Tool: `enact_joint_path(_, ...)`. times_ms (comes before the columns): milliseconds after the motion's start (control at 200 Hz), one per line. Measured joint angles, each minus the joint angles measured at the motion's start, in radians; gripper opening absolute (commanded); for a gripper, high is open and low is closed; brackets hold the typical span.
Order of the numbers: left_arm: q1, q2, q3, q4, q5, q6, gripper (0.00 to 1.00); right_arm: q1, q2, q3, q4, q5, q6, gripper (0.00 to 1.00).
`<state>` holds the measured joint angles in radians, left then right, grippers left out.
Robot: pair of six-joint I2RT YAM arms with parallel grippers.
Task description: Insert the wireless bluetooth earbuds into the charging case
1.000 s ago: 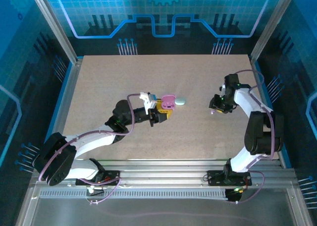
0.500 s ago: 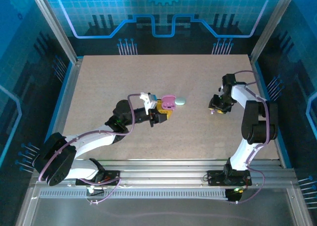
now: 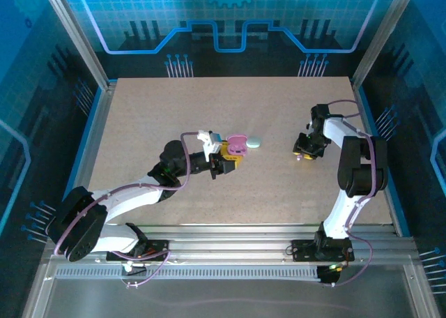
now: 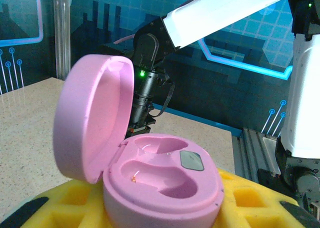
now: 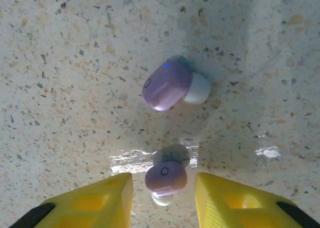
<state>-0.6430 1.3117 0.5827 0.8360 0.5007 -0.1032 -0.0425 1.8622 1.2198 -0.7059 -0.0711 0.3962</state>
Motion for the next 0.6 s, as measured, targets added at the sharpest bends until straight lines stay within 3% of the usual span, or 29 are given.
enact_joint_path(595, -0.002, 0.0, 0.006, -0.016, 0.0, 0.0, 0.33, 0.014, 0.054, 0.05, -0.005, 0.012, -0.041, 0.35)
